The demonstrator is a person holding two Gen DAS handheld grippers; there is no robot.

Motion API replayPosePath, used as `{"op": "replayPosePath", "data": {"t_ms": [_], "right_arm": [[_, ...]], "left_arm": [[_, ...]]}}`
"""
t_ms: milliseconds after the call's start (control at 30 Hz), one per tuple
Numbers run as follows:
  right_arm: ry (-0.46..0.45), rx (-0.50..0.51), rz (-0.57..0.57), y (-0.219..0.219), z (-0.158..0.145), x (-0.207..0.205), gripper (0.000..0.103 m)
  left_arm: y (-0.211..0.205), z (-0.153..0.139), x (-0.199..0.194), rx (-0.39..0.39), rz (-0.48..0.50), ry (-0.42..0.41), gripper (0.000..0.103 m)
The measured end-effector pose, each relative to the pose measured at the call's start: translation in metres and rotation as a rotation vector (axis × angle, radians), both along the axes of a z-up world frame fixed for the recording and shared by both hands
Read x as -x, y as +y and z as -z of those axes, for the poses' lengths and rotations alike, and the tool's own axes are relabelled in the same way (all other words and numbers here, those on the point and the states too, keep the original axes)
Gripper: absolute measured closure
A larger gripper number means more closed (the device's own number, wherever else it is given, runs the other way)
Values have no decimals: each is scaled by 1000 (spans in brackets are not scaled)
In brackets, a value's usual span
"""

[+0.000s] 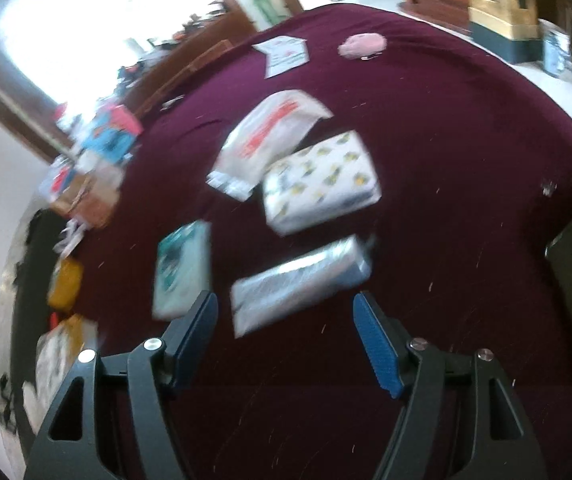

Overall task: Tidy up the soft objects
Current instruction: 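Grasp the teal cartoon packet with left gripper while right grasps silver tube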

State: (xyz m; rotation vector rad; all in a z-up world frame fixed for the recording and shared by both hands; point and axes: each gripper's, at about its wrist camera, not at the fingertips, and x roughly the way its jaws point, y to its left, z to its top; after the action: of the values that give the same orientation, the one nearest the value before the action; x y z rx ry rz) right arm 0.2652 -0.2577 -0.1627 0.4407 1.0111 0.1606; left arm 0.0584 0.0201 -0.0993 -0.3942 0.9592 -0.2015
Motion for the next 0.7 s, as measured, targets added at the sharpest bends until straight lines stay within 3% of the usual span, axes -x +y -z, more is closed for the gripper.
{"op": "replayPosePath", "data": {"t_ms": [133,300,400,500,567,700], "right_arm": [[19,76,86,9,6,-15,33],[-52,313,85,37,12,-15,35],[-69,398,88,40,15,-11,49],[-72,403,117,32,14,-10,68],[-73,384,127,26,14,-9,74],[-70,208,159,0,13,-10,77]], "left_arm": [[-17,0,-22,0,30,11,42],[-32,4,-53,-40,22,54,42],[-39,6,-75,-65,19,80,42],[-46,8,-103,-70,7,99,34],[-53,12,-125,-78,13,97,33],[-67,37,-171,-104,-18,139,33]]}}
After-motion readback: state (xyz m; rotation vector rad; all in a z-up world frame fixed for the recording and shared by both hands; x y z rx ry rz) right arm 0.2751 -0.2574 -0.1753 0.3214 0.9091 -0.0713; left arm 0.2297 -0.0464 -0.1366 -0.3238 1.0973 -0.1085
